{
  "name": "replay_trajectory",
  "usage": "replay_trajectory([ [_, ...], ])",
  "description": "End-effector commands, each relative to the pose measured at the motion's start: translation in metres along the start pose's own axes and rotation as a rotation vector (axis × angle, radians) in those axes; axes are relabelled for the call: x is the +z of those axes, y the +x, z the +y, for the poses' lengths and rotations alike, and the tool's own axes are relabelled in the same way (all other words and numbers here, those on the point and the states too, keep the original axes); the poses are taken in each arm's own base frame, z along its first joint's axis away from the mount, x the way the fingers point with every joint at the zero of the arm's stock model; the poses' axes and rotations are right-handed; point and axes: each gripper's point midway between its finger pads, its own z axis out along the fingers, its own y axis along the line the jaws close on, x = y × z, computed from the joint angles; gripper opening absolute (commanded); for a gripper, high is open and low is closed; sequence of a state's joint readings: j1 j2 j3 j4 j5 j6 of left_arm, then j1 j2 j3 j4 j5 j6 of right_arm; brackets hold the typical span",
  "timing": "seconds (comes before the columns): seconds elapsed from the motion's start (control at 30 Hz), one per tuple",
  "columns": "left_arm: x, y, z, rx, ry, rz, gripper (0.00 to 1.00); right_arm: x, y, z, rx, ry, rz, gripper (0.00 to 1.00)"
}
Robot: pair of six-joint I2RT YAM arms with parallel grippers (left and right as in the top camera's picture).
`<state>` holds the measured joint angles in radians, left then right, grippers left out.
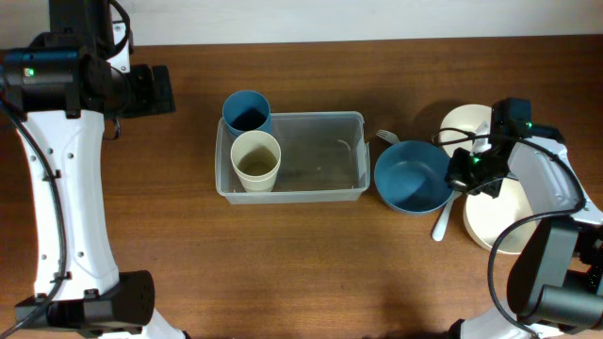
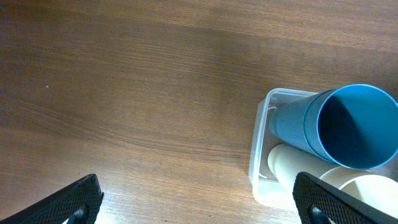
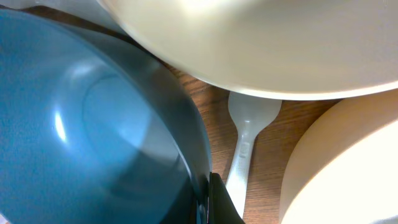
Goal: Pack container
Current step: 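Lift the blue bowl with the right gripper and move it left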
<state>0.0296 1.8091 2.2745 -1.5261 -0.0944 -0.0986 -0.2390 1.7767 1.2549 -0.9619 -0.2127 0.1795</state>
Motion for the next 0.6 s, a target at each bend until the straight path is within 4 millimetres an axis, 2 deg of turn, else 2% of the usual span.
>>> replay_trajectory([
  [0.0, 0.0, 0.0, 0.003, -0.01, -0.012, -0.002, 1.0, -0.012, -0.007, 0.006, -0.016, -0.027, -0.036, 0.04],
  [0.2, 0.0, 0.0, 0.003, -0.009, -0.012, -0.002, 1.0, -0.012, -0.004, 0.006, -0.014, -0.024, -0.026, 0.04],
  [0.4, 0.0, 0.0, 0.003, -0.01, -0.012, -0.002, 1.0, -0.003, 0.007, 0.002, -0.004, -0.018, 0.011, 0.04],
  [0.47, 0.0, 0.0, 0.003, -0.01, -0.012, -0.002, 1.0, 0.001, 0.01, 0.001, 0.002, -0.018, 0.017, 0.13],
  [0.57, 0.0, 0.0, 0.003, -0.01, -0.012, -0.002, 1.0, 0.005, 0.011, 0.0, 0.024, -0.024, 0.015, 0.17],
])
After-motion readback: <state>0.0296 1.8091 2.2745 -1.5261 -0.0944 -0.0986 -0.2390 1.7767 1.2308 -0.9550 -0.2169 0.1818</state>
